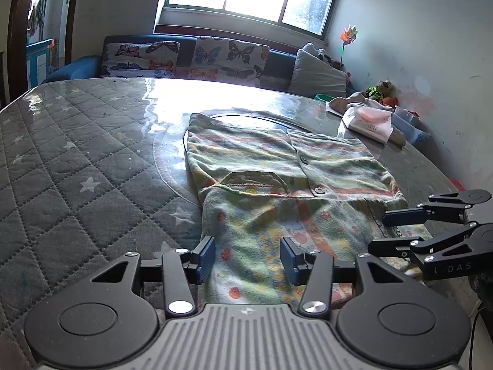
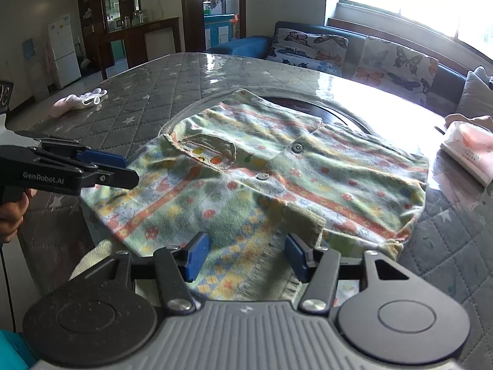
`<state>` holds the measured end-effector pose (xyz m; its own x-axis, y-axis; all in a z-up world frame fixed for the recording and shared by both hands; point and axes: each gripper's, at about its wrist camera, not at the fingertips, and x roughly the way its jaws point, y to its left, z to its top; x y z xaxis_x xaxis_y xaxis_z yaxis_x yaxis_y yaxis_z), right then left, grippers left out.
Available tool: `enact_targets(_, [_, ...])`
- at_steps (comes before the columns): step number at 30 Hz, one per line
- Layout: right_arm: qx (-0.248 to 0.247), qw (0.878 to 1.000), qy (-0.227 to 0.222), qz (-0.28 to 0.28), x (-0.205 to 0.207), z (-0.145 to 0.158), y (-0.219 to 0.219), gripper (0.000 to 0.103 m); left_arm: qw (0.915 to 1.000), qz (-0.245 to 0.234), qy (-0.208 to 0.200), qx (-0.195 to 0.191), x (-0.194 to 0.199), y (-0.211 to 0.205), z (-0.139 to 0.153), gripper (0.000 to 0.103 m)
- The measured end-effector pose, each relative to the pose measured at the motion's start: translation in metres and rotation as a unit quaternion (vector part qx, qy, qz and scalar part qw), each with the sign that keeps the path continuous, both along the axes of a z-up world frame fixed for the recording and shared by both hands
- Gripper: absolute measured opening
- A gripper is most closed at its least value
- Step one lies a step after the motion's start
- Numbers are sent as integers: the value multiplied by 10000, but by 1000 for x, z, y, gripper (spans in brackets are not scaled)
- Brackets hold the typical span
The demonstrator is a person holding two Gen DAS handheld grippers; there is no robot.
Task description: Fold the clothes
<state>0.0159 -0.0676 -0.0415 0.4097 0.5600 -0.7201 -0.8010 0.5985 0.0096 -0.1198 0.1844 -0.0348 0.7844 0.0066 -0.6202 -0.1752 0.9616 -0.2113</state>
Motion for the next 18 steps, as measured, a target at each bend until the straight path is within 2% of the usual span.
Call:
enact_targets(11, [-50,10000,35,-4,0,3,-10,57,9994,-287,-171,-48,5,-18,12,53])
enact_targets(18, [37,9996,-82,-285,32,21,-11,57,9971,-717,-221,-116,17,-38,14,54])
